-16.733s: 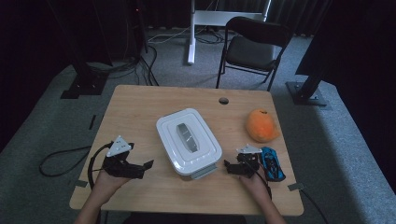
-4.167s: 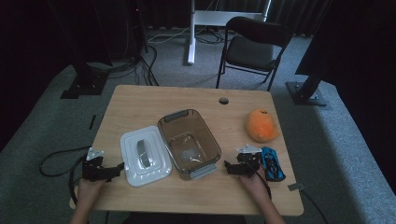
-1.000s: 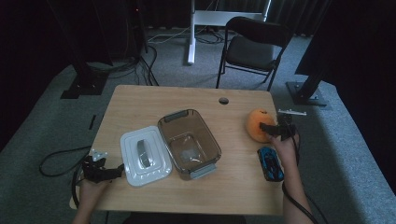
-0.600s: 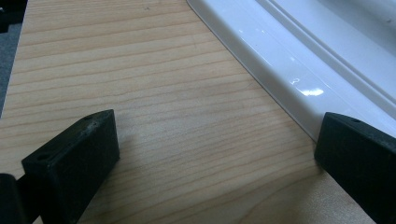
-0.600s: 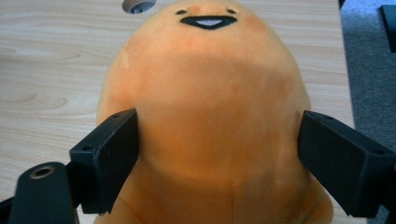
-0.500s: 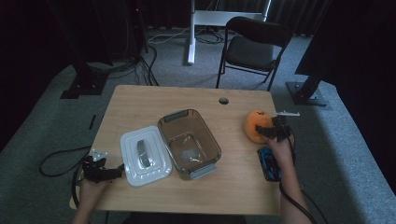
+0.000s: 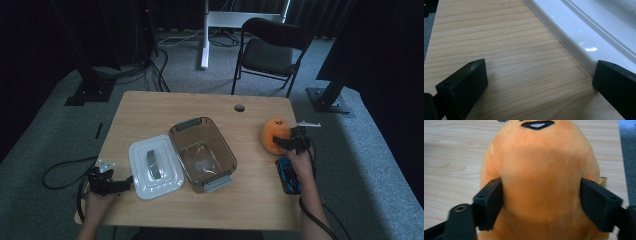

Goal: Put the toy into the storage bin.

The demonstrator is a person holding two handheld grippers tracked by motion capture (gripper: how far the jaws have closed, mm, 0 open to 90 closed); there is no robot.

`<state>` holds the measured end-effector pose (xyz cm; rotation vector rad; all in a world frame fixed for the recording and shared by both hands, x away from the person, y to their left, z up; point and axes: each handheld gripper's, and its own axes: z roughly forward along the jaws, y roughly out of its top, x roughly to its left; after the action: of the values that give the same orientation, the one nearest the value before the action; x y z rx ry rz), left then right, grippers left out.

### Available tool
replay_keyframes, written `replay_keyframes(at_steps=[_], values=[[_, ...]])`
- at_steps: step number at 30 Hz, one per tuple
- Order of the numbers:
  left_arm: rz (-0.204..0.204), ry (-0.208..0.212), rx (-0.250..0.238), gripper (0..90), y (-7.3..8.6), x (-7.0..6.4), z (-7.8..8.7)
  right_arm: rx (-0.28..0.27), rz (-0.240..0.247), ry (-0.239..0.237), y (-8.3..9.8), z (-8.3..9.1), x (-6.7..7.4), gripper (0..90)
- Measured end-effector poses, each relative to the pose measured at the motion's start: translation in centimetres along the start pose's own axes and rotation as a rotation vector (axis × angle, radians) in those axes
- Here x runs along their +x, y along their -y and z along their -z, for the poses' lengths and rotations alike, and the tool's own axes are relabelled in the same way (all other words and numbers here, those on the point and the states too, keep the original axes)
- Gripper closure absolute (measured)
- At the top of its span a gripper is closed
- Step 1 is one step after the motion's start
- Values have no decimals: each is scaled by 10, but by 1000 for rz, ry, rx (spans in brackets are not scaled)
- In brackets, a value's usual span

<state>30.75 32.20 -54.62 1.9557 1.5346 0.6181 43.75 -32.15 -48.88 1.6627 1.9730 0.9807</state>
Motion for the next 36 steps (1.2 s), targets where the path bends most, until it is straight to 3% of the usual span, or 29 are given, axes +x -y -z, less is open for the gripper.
replay_keyframes(at_steps=[12, 20, 30, 36], values=[[1, 0, -1, 2, 0, 0, 0, -27, 33, 35, 1, 11, 6, 518], [0, 0, 0, 3, 0, 0, 0, -37, 8, 51, 0, 18, 5, 565], [0, 0, 0, 3, 0, 0, 0, -53, 23, 54, -4, 30, 9, 575], [0, 0, -1, 3, 0, 0, 0, -68, 45, 39, -9, 38, 19, 574]])
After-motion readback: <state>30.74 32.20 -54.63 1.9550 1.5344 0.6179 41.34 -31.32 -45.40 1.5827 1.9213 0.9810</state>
